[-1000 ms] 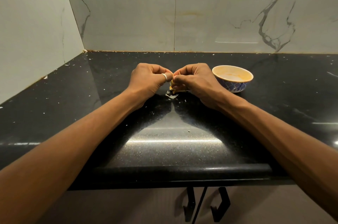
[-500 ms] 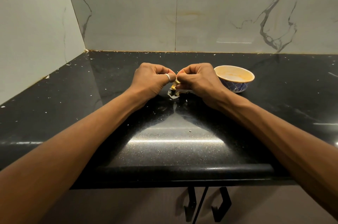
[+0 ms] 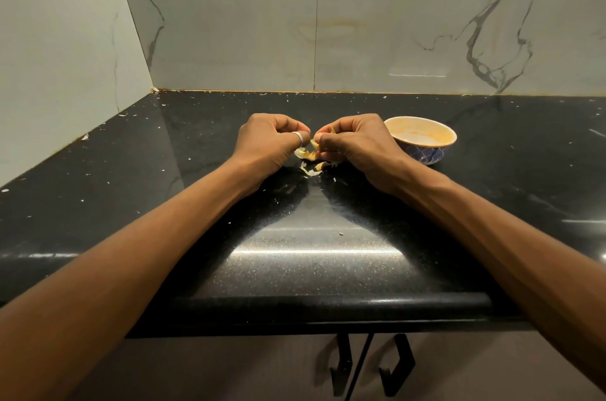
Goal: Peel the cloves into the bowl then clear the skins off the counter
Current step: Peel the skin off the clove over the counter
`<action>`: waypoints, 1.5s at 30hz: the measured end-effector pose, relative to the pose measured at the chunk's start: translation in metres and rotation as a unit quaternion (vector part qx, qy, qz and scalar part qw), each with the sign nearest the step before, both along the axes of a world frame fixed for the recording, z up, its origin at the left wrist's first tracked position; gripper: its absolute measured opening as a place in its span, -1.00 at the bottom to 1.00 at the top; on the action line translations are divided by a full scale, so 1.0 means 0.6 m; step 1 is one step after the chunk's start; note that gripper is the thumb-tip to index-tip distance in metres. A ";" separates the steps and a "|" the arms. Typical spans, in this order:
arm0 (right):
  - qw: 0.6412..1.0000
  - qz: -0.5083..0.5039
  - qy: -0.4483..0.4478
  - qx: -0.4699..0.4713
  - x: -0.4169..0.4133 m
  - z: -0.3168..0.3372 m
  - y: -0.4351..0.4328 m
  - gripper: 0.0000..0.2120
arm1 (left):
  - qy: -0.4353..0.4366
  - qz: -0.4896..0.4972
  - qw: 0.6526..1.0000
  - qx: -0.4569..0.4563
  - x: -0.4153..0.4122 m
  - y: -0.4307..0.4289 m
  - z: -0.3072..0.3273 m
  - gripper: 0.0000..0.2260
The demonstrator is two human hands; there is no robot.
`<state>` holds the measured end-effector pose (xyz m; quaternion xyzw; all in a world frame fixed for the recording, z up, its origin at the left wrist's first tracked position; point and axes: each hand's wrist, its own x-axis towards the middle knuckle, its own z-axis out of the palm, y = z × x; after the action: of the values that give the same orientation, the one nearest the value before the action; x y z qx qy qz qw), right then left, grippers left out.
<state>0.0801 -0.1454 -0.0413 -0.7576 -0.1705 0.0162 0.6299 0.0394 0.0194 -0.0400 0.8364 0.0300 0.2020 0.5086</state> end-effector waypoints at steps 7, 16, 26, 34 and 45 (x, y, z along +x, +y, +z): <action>0.999 0.022 0.046 0.021 0.006 0.005 0.000 -0.90 | -0.008 -0.037 0.999 0.000 -0.002 0.000 0.003 -0.90; 0.995 0.074 0.044 0.045 -0.015 0.015 -0.001 -0.85 | -0.044 -0.025 0.998 0.032 0.000 -0.002 -0.002 -0.92; 0.997 0.016 -0.067 -0.047 -0.009 0.010 -0.005 -0.96 | -0.085 -0.015 0.986 0.142 -0.007 -0.006 0.003 -0.93; 0.986 -0.023 -0.123 -0.106 -0.004 0.005 -0.002 -0.90 | -0.118 -0.016 0.977 0.179 -0.009 -0.008 0.001 -0.94; 0.985 -0.012 -0.116 -0.124 -0.019 0.011 -0.014 -0.85 | -0.110 -0.050 0.977 0.173 -0.010 -0.005 0.002 -0.95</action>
<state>0.0685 -0.1537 -0.0347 -0.8284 -0.2303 -0.0586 0.5072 0.0334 0.0162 -0.0388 0.8849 -0.1039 0.2690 0.3657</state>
